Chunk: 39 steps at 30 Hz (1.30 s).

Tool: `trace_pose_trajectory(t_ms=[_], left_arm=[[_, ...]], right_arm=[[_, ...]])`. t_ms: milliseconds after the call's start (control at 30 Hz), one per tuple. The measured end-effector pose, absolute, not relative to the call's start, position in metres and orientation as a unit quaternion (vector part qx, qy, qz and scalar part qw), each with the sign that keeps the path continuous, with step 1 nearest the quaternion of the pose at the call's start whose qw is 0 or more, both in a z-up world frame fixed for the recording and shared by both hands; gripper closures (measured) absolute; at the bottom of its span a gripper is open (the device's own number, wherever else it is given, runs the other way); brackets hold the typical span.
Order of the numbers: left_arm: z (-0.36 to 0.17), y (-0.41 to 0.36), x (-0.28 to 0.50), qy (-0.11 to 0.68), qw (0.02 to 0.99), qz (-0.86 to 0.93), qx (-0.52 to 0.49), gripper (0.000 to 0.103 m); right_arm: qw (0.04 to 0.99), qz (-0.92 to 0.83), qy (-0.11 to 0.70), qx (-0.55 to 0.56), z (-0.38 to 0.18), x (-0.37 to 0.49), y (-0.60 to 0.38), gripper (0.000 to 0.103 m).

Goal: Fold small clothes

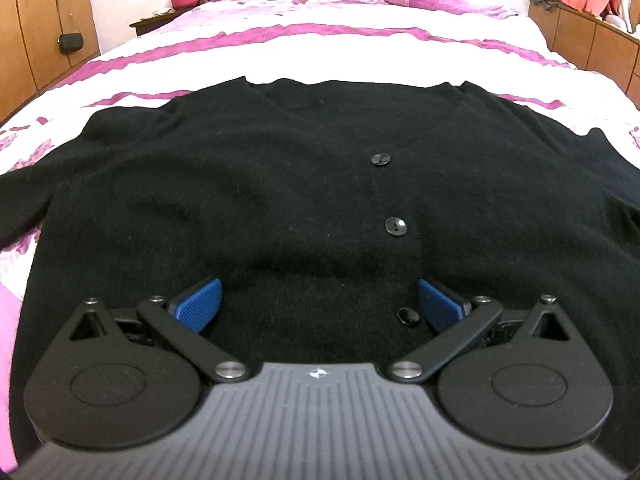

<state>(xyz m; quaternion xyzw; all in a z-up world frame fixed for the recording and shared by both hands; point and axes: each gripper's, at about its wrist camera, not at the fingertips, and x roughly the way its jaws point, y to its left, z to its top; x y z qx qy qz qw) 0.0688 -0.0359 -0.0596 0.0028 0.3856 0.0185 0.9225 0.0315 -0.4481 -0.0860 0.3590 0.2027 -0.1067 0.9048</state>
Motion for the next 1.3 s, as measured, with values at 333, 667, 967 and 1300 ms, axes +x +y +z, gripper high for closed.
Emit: trace_pose_trajectory(t_ms=[333, 667, 967, 1300], left_arm=[[-0.048, -0.031, 0.057, 0.364, 0.931, -0.003, 0.013, 0.0], [-0.018, -0.022, 0.034, 0.315, 0.948, -0.001, 0.043, 0.0], [-0.001, 0.013, 0.019, 0.295, 0.955, 0.026, 0.034, 0.0], [-0.009, 0.039, 0.016, 0.309, 0.95, 0.04, 0.02, 0.0]], right_arm=[[0.901, -0.117, 0.175, 0.38, -0.077, 0.024, -0.47, 0.079], [0.967, -0.026, 0.119, 0.223, -0.001, 0.035, -0.417, 0.094], [0.98, 0.124, 0.121, 0.1, 0.029, 0.061, -0.306, 0.094], [0.942, 0.199, 0.269, 0.037, -0.032, 0.099, -0.219, 0.091]])
